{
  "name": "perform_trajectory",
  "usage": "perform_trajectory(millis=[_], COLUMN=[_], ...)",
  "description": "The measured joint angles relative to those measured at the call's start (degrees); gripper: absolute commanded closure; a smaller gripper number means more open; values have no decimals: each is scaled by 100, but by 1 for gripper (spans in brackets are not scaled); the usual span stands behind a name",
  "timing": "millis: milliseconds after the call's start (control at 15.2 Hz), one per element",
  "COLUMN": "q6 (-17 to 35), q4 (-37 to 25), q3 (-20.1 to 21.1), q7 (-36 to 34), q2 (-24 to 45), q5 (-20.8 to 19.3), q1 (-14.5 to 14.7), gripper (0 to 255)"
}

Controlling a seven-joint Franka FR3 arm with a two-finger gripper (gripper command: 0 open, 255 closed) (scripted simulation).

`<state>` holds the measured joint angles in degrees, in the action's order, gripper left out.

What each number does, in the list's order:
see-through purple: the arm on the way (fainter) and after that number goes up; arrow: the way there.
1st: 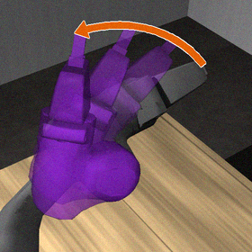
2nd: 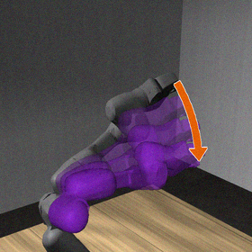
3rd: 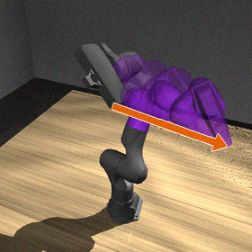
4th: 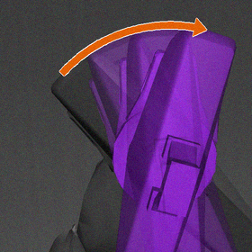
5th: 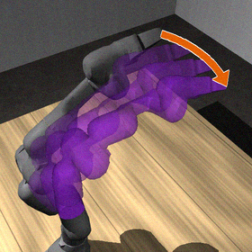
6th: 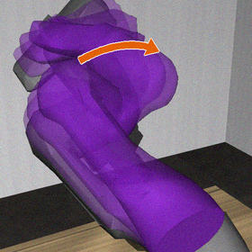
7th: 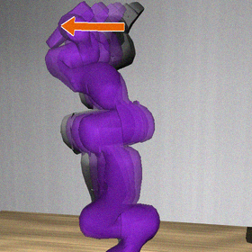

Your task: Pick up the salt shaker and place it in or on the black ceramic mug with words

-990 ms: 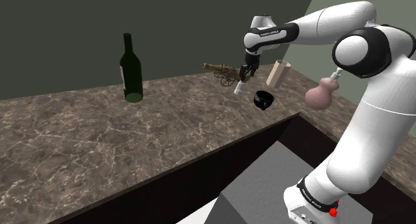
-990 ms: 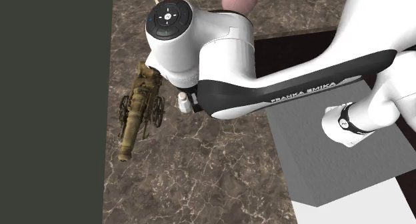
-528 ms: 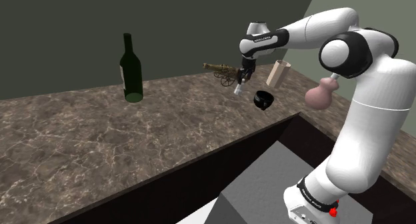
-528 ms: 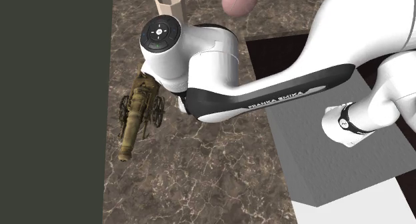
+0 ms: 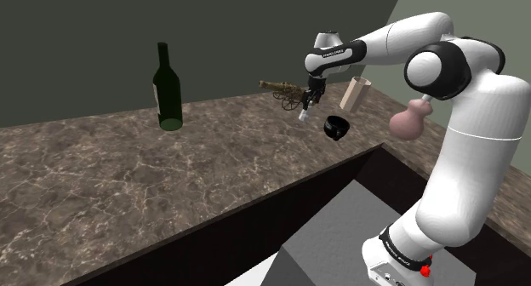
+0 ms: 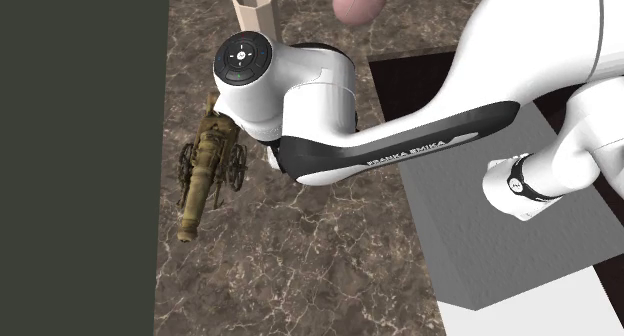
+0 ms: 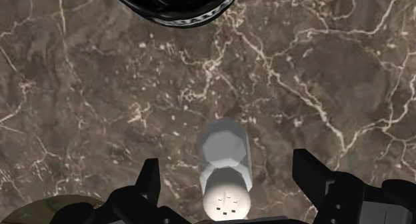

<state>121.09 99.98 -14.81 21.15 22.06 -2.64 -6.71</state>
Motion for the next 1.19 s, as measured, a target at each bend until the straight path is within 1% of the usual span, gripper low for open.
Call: perform_trajectory(millis=[66, 132, 792, 1188], q6=[0, 0, 0, -329], q4=[0, 0, -2, -185], q3=[0, 0, 0, -15], q7=[0, 0, -1, 16], q2=[0, 0, -3, -149], q5=[0, 0, 0, -26], q1=[0, 0, 0, 12], gripper=[0, 255, 255, 255])
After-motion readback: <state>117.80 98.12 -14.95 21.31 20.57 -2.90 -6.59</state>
